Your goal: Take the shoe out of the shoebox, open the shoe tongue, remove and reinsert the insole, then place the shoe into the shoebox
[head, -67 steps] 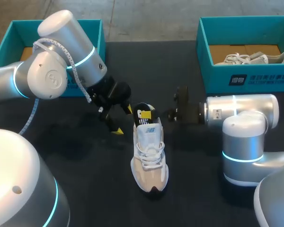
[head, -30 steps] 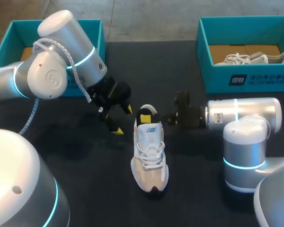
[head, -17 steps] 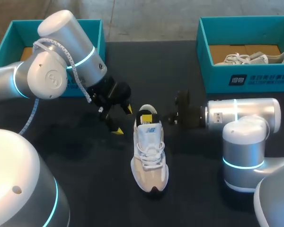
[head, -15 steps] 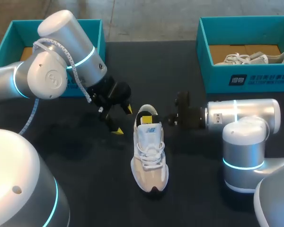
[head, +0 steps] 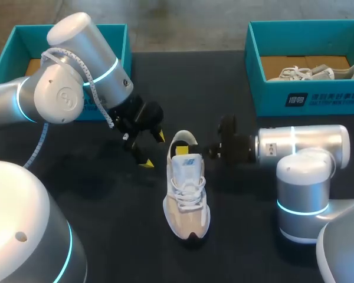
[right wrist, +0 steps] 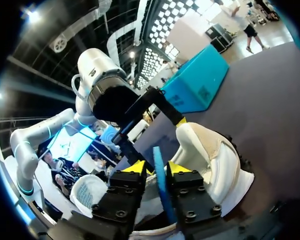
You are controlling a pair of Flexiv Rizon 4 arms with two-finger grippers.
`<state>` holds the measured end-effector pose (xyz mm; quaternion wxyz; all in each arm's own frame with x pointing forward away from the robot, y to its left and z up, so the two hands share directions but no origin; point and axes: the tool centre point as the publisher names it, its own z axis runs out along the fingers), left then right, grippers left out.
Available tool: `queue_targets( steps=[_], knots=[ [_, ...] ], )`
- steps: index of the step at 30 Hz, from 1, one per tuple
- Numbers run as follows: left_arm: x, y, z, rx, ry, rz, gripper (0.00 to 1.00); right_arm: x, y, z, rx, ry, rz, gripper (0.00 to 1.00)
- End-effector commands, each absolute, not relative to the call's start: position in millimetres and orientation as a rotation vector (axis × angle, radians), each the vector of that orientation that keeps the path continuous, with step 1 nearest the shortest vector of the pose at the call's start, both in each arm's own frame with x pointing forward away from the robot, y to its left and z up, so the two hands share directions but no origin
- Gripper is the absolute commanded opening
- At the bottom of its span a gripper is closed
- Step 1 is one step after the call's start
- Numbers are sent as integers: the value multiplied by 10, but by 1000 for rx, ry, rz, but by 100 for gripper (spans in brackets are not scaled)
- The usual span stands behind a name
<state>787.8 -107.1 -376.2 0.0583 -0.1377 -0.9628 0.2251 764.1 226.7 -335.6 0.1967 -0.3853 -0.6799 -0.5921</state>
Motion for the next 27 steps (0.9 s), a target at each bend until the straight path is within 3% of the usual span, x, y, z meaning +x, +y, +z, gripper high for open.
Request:
queue_targets(
  steps=[1,27],
  knots=[
    [7870,-1068,-3771,-419,-2920,683,100,7624,2281,-3226,-1094,-1939,-1656,100],
    [7870,-1068,-3771,-419,-2920,683,100,7435,1897,-2830,-1320,-2096,-1562,100]
  ],
)
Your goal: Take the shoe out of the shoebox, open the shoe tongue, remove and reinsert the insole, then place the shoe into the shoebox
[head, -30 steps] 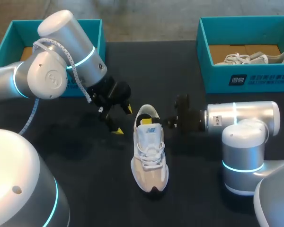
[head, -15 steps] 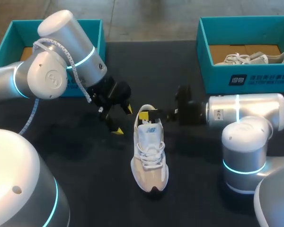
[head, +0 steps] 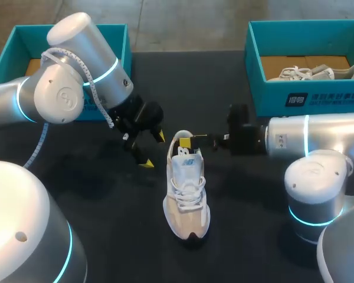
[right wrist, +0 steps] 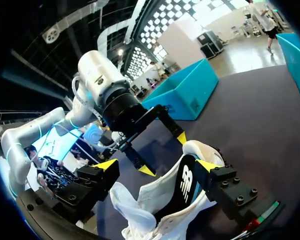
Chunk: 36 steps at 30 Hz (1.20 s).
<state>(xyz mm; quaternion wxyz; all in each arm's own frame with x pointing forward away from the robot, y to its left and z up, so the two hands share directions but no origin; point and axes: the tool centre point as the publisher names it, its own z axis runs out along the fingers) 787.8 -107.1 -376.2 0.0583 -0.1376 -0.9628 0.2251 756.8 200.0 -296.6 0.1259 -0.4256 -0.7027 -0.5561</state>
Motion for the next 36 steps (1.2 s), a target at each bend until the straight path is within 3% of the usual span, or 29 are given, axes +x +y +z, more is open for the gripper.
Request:
queue_targets(
  steps=[1,4,6,8,10,12,13,36],
  knots=[
    [7870,-1068,-3771,-419,-2920,683,100,7410,1882,-2813,-1333,-2100,-1555,100],
    [7870,-1068,-3771,-419,-2920,683,100,7350,1859,-2763,-1355,-2111,-1540,97],
    [7870,-1068,-3771,-419,-2920,683,100,7325,1858,-2738,-1369,-2122,-1523,80],
    [7870,-1068,-3771,-419,-2920,683,100,7305,1852,-2719,-1389,-2132,-1500,46],
    [7867,-1057,-3736,-442,-2924,680,100,7281,1843,-2696,-1408,-2139,-1484,33],
    [7861,-1034,-3690,-460,-2928,672,100,7260,1838,-2675,-1440,-2151,-1456,6],
    [7853,-1016,-3667,-475,-2931,665,100,7246,1840,-2658,-1443,-2155,-1450,0],
    [7818,-411,-3179,-513,-3021,424,100,7082,2103,-2341,-1767,-2249,-1191,0]
  ],
)
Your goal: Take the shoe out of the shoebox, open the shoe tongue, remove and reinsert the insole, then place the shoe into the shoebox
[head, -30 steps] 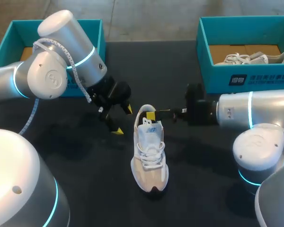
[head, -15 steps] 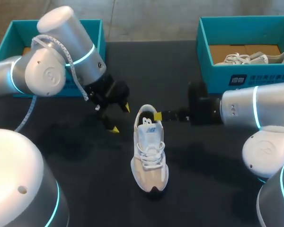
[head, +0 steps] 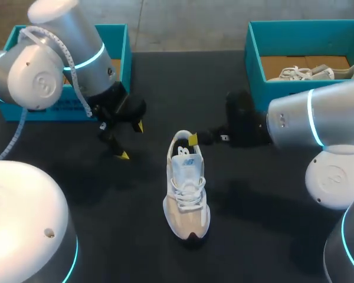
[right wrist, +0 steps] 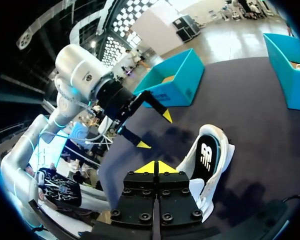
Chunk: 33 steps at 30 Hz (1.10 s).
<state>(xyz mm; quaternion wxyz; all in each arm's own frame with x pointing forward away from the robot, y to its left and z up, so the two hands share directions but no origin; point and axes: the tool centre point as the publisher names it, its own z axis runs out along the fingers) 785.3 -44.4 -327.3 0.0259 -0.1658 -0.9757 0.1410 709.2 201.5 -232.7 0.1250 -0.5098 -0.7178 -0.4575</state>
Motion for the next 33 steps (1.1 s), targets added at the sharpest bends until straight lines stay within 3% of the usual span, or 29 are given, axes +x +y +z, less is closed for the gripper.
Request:
queue_targets(
  steps=[1,15,22,33],
  knots=[
    [7818,-411,-3179,-513,-3021,424,100,7082,2103,-2341,-1767,-2249,-1191,0],
    [7909,-390,-3172,-561,-2980,468,100,7222,2261,-2424,-1724,-2259,-1138,0],
    [8029,-130,-3072,-852,-2822,617,100,7290,2401,-2543,-1708,-2247,-1073,0],
    [8096,240,-2889,-1027,-2821,528,100,7303,2591,-2641,-1853,-2344,-914,0]
  ],
)
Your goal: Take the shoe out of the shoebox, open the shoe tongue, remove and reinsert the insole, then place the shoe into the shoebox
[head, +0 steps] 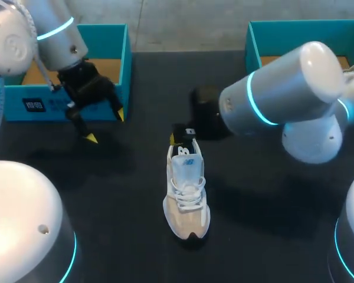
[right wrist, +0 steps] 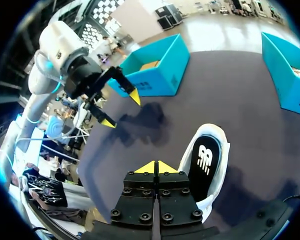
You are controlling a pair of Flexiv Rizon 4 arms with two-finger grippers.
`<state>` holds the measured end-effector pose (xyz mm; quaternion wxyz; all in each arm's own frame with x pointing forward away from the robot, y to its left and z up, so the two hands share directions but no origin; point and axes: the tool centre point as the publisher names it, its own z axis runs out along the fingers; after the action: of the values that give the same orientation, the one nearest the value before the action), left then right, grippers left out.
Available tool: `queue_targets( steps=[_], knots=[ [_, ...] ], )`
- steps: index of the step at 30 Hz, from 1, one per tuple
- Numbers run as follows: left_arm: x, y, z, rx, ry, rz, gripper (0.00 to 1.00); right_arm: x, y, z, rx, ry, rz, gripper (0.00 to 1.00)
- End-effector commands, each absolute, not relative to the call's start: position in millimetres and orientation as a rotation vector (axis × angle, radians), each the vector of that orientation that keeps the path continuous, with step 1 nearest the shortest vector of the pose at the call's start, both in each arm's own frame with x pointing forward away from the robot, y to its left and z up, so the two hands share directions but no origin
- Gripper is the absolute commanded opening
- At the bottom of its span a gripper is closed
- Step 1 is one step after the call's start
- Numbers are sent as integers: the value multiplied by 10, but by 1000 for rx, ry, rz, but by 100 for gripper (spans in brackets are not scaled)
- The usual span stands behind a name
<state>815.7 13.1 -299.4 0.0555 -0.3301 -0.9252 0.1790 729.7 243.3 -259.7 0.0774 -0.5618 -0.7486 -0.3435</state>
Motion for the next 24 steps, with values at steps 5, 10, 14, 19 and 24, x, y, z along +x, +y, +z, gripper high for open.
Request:
queue_targets(
  steps=[5,10,14,19,24],
  knots=[
    [8107,370,-2810,-1043,-2833,495,100,7328,2621,-2788,-1887,-2351,-883,0],
    [8120,476,-2758,-1018,-2857,447,100,7358,2576,-2909,-1937,-2340,-861,0],
    [8125,563,-2728,-985,-2869,422,100,7412,2539,-3019,-1950,-2354,-838,0],
    [8151,652,-2711,-934,-2936,336,100,7445,2493,-3109,-1943,-2338,-819,0],
    [8151,652,-2711,-934,-2936,336,100,7445,2493,-3109,-1943,-2338,-819,0]
  ],
)
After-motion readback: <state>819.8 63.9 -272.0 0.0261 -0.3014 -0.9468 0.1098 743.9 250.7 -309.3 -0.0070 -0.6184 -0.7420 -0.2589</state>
